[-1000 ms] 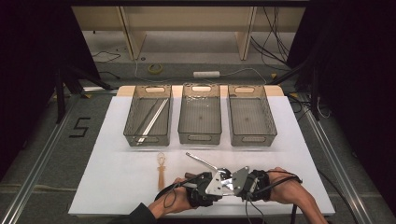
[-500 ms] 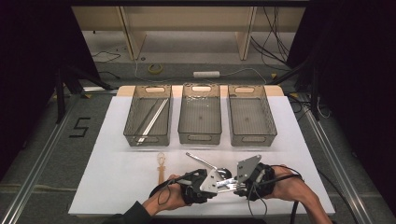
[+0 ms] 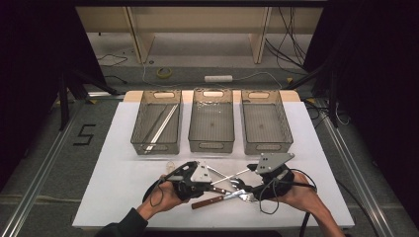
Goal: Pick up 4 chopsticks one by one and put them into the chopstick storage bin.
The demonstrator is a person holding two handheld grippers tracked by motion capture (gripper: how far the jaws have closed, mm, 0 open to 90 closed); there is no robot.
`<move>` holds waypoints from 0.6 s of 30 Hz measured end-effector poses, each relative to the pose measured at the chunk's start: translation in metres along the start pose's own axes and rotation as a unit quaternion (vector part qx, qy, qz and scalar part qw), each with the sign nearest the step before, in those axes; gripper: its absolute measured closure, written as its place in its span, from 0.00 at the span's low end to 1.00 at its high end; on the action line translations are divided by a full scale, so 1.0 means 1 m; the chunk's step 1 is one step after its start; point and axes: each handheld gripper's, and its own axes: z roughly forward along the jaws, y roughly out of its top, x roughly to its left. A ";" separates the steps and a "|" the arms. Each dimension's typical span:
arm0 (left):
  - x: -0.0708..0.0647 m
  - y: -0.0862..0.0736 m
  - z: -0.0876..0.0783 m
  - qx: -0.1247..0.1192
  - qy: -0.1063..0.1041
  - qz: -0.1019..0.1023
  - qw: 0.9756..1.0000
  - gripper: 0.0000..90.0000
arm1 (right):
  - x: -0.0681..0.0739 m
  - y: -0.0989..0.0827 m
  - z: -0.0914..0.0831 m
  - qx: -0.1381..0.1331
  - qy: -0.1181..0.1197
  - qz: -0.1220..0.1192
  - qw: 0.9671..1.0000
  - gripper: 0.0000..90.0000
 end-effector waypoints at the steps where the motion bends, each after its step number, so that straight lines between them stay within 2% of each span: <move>1: 0.003 -0.002 -0.002 -0.003 0.006 -0.009 1.000 0.94 | -0.001 0.000 0.000 -0.008 -0.004 0.006 1.000 0.38; 4: 0.015 -0.007 -0.010 -0.009 0.025 -0.030 0.999 0.94 | -0.002 -0.003 0.000 -0.023 -0.017 0.025 0.999 0.35; 8: 0.033 -0.015 -0.021 -0.024 0.054 -0.067 0.996 0.94 | -0.004 -0.010 0.000 -0.043 -0.029 0.051 0.997 0.34; 12: 0.049 -0.024 -0.031 -0.035 0.080 -0.104 0.991 0.94 | -0.005 -0.018 0.002 -0.051 -0.033 0.074 0.995 0.33; 14: 0.056 -0.027 -0.036 -0.038 0.091 -0.117 0.988 0.94 | -0.006 -0.022 0.003 -0.050 -0.036 0.082 0.995 0.32; 18: 0.069 -0.035 -0.044 -0.046 0.111 -0.150 0.981 0.94 | -0.006 -0.028 0.004 -0.057 -0.037 0.097 0.993 0.32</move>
